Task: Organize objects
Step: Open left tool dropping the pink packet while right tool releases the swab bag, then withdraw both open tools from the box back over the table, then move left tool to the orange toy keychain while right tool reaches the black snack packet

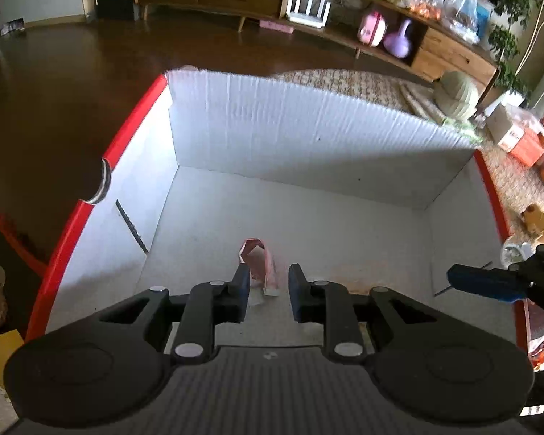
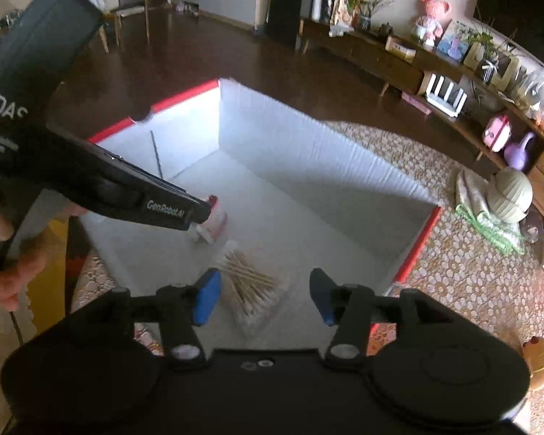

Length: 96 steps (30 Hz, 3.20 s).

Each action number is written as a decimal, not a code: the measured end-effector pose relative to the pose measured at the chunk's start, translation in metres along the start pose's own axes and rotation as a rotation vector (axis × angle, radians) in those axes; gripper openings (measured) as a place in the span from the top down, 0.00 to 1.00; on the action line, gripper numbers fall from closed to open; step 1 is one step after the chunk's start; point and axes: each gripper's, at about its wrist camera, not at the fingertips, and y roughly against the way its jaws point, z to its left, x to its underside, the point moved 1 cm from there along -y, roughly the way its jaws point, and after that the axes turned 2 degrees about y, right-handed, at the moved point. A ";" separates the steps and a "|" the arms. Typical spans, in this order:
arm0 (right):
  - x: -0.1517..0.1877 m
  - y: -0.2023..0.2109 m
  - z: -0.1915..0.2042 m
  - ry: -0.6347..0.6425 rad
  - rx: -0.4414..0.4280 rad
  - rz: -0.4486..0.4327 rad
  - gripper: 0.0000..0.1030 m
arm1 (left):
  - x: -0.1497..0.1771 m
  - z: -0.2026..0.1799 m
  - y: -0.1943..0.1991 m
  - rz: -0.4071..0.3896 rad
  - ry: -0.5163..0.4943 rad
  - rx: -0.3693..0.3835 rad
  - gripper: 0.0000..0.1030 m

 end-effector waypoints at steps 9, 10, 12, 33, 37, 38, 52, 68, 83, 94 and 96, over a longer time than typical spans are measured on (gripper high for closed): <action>0.018 0.055 -0.008 -0.033 -0.047 -0.099 0.46 | 0.016 -0.009 0.049 -0.104 0.006 0.005 0.79; 0.022 0.062 -0.009 -0.033 -0.049 -0.110 0.46 | 0.019 -0.011 0.055 -0.116 0.004 0.002 0.79; 0.028 0.072 -0.010 -0.039 -0.055 -0.127 0.45 | 0.025 -0.017 0.067 -0.139 -0.010 -0.001 0.79; 0.142 0.172 -0.049 -0.189 -0.015 -0.262 0.18 | 0.103 -0.106 0.152 -0.331 -0.100 0.095 0.25; 0.172 0.185 -0.067 -0.239 0.030 -0.256 0.16 | 0.119 -0.127 0.157 -0.326 -0.103 0.139 0.17; 0.179 0.188 -0.072 -0.253 0.040 -0.254 0.15 | 0.124 -0.133 0.157 -0.328 -0.102 0.148 0.17; 0.244 0.199 -0.132 -0.374 0.170 -0.217 0.15 | 0.164 -0.202 0.132 -0.316 -0.172 0.228 0.00; 0.261 0.153 -0.172 -0.442 0.219 -0.130 0.18 | 0.188 -0.271 0.065 -0.303 -0.383 0.206 0.00; 0.243 0.105 -0.176 -0.448 0.140 -0.060 0.45 | 0.186 -0.286 0.017 -0.248 -0.403 0.250 0.10; 0.241 0.081 -0.185 -0.495 0.134 -0.002 0.66 | 0.176 -0.285 -0.002 -0.191 -0.391 0.286 0.52; 0.241 0.079 -0.186 -0.500 0.125 0.006 0.74 | 0.174 -0.286 -0.006 -0.178 -0.389 0.290 0.59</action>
